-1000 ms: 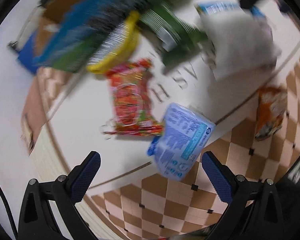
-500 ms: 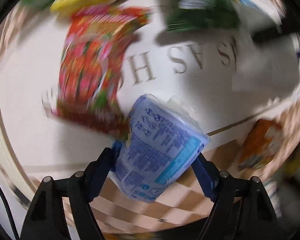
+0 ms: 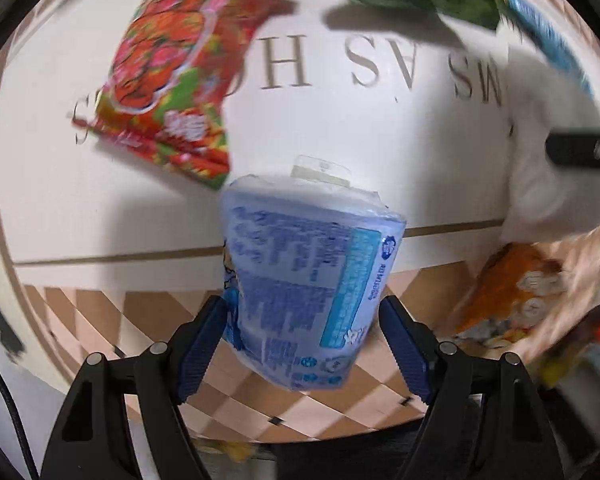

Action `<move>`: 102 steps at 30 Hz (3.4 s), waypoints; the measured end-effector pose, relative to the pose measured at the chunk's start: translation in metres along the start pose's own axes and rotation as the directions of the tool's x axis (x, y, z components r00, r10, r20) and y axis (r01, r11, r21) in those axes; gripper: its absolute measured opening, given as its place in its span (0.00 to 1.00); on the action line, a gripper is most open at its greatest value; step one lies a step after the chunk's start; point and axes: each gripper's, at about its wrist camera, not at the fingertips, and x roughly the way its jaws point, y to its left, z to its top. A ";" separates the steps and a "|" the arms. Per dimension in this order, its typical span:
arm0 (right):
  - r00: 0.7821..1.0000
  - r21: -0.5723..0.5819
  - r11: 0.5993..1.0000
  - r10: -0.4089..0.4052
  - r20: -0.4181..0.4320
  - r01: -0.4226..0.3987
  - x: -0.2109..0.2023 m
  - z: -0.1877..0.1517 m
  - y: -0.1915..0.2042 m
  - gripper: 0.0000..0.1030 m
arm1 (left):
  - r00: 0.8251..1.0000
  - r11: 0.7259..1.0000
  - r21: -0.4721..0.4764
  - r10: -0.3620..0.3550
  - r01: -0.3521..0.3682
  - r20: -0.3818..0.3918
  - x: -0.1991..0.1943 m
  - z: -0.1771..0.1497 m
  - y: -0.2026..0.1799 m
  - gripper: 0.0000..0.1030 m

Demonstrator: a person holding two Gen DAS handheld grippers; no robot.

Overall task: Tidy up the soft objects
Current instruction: 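Grasp blue packet with left tool while right tool grasps white soft pack, then carry both items into the cardboard box and open both tools, then grasp red snack bag with left tool while right tool grasps green snack bag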

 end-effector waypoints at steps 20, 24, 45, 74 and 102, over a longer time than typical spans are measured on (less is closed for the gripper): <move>0.934 -0.057 0.956 0.292 0.205 -0.287 -0.086 -0.055 -0.029 0.69 | 0.947 0.958 -0.217 -0.119 0.189 0.299 -0.180 -0.074 0.077 0.39; 0.883 -0.123 0.928 0.374 0.286 -0.353 -0.160 -0.054 -0.028 0.69 | 0.908 0.961 -0.147 -0.163 0.234 0.385 -0.247 -0.035 0.066 0.39; 0.883 -0.114 0.990 0.130 0.450 -0.087 -0.209 0.244 0.041 0.69 | 0.949 0.961 -0.073 -0.248 0.266 0.194 -0.199 0.329 0.072 0.40; 0.917 -0.109 0.992 -0.021 0.398 0.070 -0.191 0.322 0.060 1.00 | 0.952 0.986 -0.009 -0.159 0.167 0.263 -0.226 0.316 0.075 0.99; 0.903 -0.055 0.998 0.030 0.428 -0.007 -0.158 0.074 0.065 1.00 | 0.944 0.991 0.044 0.105 -0.125 0.314 -0.143 0.095 0.066 0.98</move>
